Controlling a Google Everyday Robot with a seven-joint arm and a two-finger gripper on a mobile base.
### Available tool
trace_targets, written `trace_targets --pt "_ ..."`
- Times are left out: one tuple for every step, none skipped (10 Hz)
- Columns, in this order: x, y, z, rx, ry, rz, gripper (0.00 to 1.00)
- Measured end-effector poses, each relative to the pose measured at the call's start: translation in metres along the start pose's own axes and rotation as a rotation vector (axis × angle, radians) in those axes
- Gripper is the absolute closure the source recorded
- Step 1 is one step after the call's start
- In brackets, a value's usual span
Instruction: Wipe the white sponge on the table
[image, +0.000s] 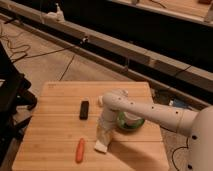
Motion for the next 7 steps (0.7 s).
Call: trace_targets --pt "-0.011 -0.003 0.007 -0.015 -0.008 -0.012 1.00" --pt "-0.021 -0.003 0.014 -0.028 -0.020 -0.017 1.00" --pt "-0.028 -0.001 0.020 -0.039 -0.033 -0.015 1.00" --pt "-0.035 0.004 0.027 -0.050 -0.047 -0.005 1.00" --pt "-0.040 0.014 0.033 -0.050 -0.067 0.030 1.00" --pt "-0.040 0.024 0.035 -0.046 -0.076 0.066 1.00" --pt "-0.037 0.037 0.033 -0.039 -0.074 0.110 1.00"
